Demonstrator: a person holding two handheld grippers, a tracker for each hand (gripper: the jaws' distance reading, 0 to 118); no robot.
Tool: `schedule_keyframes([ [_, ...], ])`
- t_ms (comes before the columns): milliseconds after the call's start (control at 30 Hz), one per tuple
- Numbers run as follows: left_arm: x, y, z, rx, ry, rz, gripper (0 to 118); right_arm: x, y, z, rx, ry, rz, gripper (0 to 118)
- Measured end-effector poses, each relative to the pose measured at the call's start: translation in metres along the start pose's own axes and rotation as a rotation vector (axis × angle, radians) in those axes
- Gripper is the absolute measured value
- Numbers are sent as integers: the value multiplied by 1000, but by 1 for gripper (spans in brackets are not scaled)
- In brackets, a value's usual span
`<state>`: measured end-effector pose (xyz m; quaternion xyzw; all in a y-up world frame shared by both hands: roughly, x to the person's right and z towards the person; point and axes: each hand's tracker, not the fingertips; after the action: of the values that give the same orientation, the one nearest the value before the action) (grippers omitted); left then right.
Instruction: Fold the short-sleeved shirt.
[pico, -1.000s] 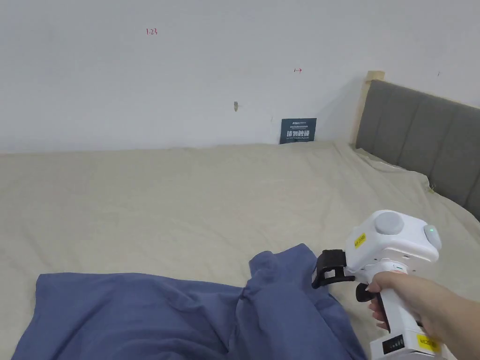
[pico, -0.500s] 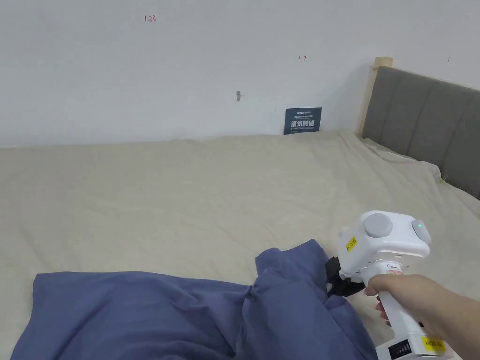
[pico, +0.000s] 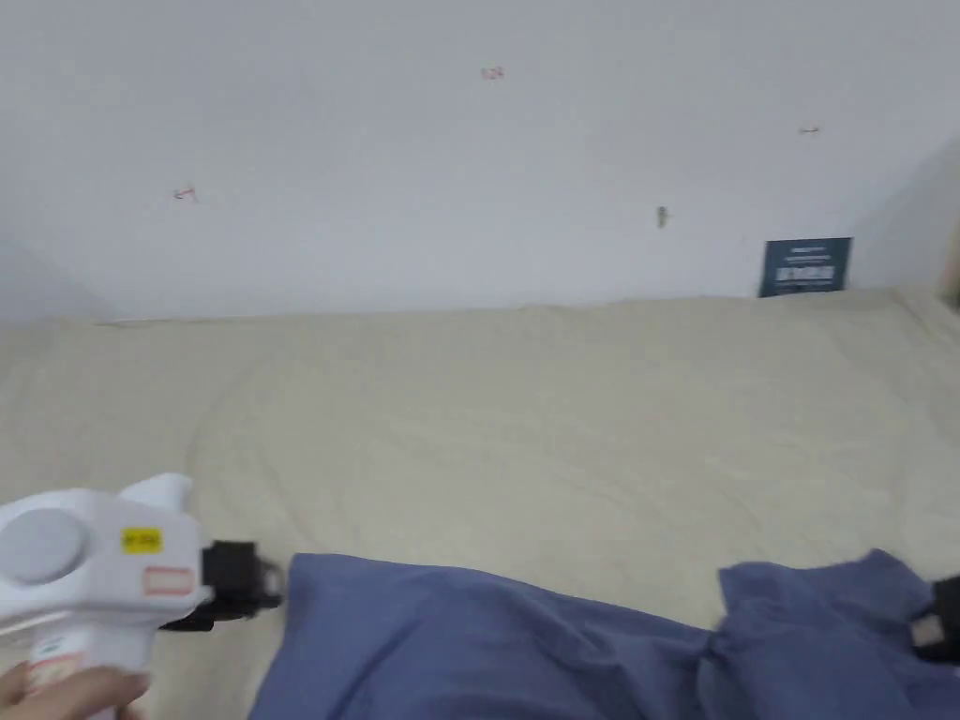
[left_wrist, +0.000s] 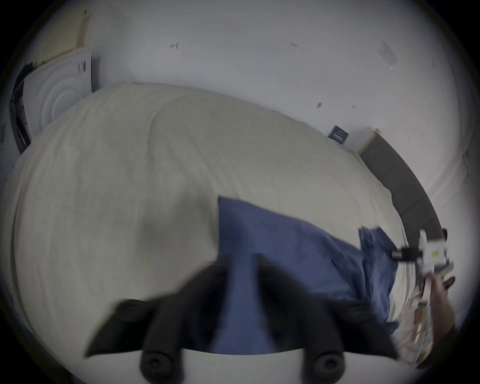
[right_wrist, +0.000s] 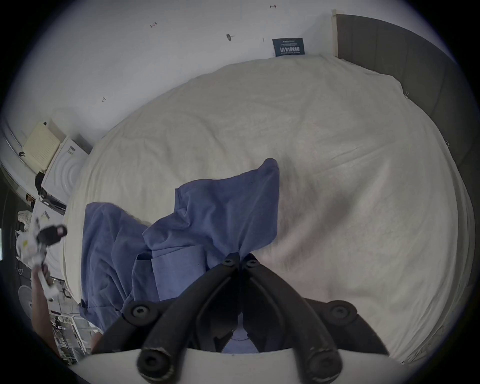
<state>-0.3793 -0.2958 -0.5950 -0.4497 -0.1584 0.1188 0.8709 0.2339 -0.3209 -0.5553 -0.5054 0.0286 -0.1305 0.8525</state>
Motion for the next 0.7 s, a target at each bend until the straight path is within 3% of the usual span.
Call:
schedule_keyframes([
  [33, -9, 13, -13, -25, -13, 35, 106, -2, -1, -3, -2, 2, 2, 0],
  [67, -17, 25, -28, -66, 9, 62, 116, -3, -3, -5, -6, 0, 3, 0],
  [100, -23, 32, -31, -31, 23, 117, 115, -4, -4, -8, -13, -1, 3, 0],
  [167, -28, 51, -53, -86, 19, 88, 115, -5, -6, -12, -37, 22, -2, 0],
  [333, -26, 79, -127, -211, 132, -102, 115, -11, -5, -25, -78, 27, 45, 0],
  [500, -10, 80, -151, -253, 179, -207, 114, -13, -2, -37, -102, 35, 58, 0],
  [533, -7, 79, -151, -258, 217, -227, 109, -14, -3, -38, -104, 31, 63, 0],
  [567, -3, 75, -147, -243, 278, -259, 97, -13, -3, -40, -106, 29, 67, 0],
  [600, 3, 72, -140, -227, 243, -261, 91, -13, -2, -41, -110, 28, 70, 0],
  [633, 7, 69, -132, -236, 198, -264, 77, -14, -2, -41, -111, 29, 73, 0],
  [700, 18, 63, -121, -238, 201, -300, 21, -17, -4, -40, -105, 31, 84, 0],
])
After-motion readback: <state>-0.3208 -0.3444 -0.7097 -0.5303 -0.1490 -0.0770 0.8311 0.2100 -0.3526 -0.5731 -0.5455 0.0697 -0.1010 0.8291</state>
